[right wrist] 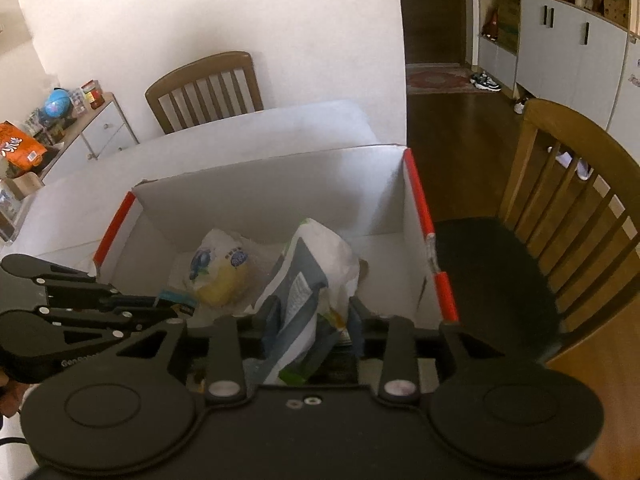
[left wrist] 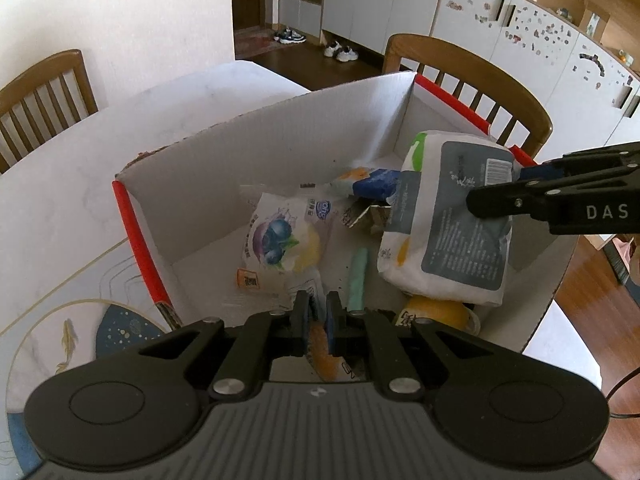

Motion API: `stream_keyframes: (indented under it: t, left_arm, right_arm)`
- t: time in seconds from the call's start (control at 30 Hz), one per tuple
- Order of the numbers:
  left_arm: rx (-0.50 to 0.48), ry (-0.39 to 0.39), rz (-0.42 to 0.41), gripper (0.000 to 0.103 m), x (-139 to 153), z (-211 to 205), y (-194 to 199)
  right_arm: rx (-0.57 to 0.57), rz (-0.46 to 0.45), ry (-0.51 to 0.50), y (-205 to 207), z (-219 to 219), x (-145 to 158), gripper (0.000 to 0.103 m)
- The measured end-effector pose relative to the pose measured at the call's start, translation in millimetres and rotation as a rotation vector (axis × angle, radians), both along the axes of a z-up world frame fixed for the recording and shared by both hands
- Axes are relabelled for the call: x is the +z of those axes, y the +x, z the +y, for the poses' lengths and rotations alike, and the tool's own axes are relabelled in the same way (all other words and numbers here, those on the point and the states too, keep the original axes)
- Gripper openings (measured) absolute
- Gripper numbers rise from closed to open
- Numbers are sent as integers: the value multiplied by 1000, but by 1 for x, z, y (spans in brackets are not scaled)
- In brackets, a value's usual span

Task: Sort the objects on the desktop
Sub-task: 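Lower both packs into the shoebox and open both grippers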

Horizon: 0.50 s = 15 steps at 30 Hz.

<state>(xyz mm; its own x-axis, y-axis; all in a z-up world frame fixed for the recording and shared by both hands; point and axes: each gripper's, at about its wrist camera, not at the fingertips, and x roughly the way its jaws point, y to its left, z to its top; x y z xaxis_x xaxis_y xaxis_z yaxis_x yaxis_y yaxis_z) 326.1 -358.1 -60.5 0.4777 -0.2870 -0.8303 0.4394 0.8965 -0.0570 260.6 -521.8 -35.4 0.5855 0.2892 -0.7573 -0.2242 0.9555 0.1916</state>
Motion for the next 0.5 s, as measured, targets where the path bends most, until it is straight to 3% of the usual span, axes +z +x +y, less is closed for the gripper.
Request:
stream_keyframes:
  t: [0.2,0.3,0.4,0.43,0.47,0.5]
  left_arm:
    - [-12,9,5,13,-1,-3,-1]
    - [-22,-8,6,26,1,-4,-4]
    - [-42,-24,-8,48,5,-7,-9]
    - [-42,-23,-16,69,7,-8,-11]
    - [-37,-20,-25,83,9,-9,-12]
    - [-36,-27,-32,83,10,-8,-13]
  right_arm:
    - [3,-28,-8,-2,-7,7,53]
    - [2,-34,-8,-3,-10,10,56]
    - [-1,-51,-8,-6,-13,15,61]
    - [3,-55,-7,-7,-14,16,62]
    - [8,-59,-6,-8,-14,18,63]
    - [13,-64,-6,-8,-14,19,63]
